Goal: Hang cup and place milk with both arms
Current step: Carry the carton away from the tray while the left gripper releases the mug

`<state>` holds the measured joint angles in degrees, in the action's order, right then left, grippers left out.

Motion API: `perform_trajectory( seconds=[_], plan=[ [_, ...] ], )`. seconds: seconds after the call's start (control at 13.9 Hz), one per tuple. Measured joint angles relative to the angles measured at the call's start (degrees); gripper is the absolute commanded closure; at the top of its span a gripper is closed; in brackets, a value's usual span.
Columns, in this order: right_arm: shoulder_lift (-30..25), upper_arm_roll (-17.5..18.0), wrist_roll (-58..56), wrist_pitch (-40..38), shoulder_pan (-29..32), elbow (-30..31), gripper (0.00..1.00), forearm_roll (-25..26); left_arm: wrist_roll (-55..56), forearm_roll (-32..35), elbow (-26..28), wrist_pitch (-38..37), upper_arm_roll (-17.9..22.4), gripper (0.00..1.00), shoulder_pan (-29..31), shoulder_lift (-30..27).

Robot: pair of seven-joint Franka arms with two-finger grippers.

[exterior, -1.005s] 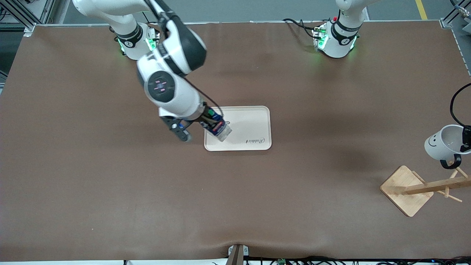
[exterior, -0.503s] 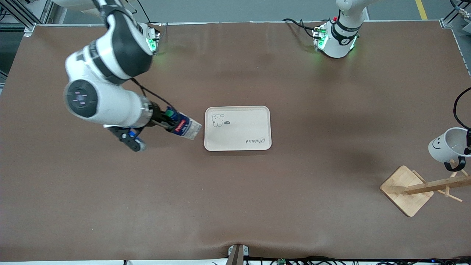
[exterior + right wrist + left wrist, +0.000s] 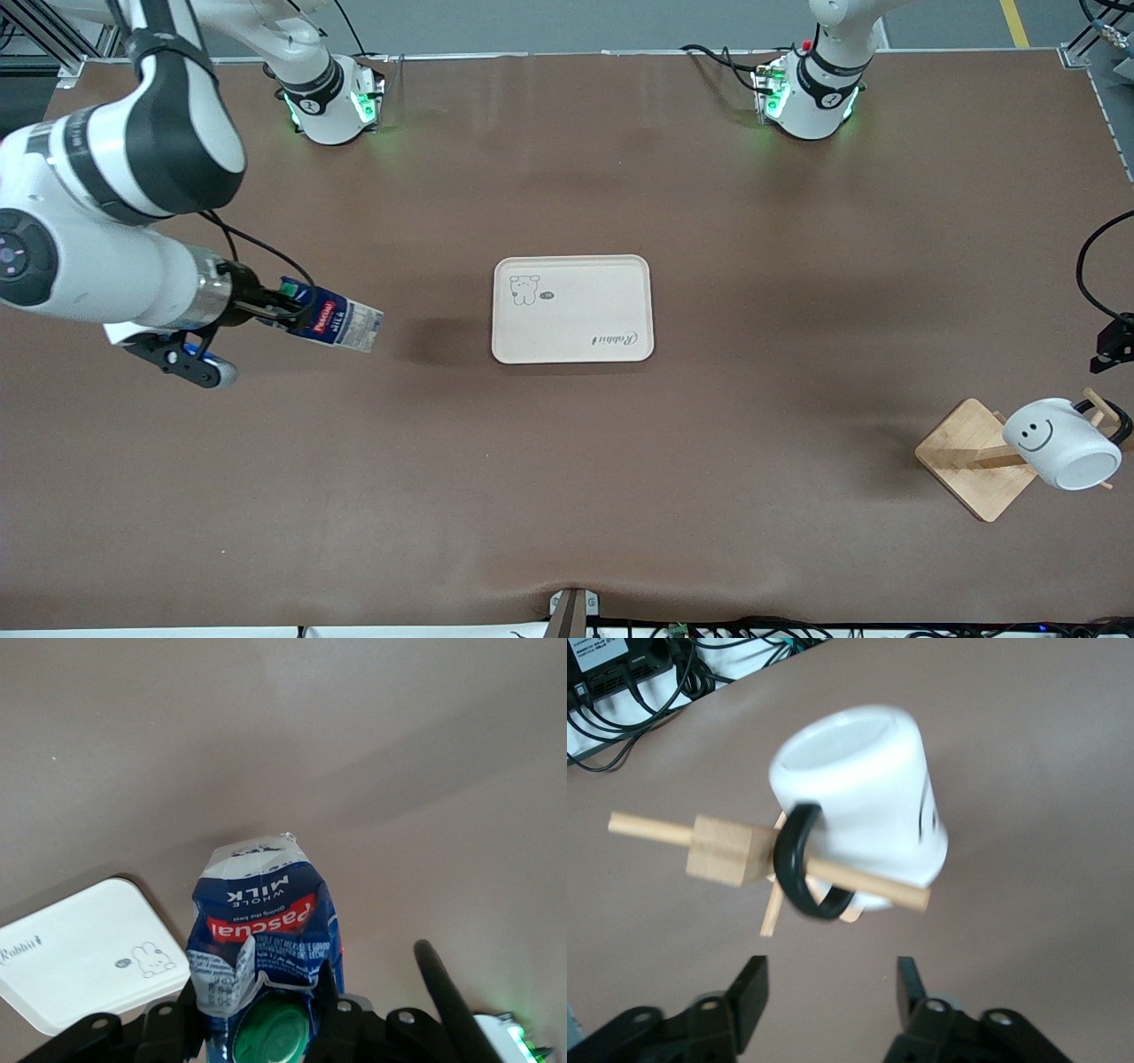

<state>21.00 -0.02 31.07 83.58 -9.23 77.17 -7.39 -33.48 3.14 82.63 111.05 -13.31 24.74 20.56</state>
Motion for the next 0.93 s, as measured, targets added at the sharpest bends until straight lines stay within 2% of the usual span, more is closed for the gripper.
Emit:
perform_trajectory(
  seconds=[0.29, 0.57, 0.93],
  plan=[
    [0.00, -0.02, -9.13, -0.28, 5.41, 1.35, 1.00, 0.26, 15.23, 0.00, -0.45, -4.35, -2.12, 0.00, -2.21, -1.35],
    [-0.01, -0.09, -19.15, 0.28, 10.62, 3.32, 1.00, 3.72, 28.74, 0.00, -0.52, -7.73, -4.03, 0.00, -4.99, -3.93],
    [-0.36, -0.19, -28.61, 3.45, 17.62, 9.93, 1.00, 4.78, 31.85, 0.00, -0.54, -9.48, -6.28, 0.00, -5.16, -5.91]
  ],
)
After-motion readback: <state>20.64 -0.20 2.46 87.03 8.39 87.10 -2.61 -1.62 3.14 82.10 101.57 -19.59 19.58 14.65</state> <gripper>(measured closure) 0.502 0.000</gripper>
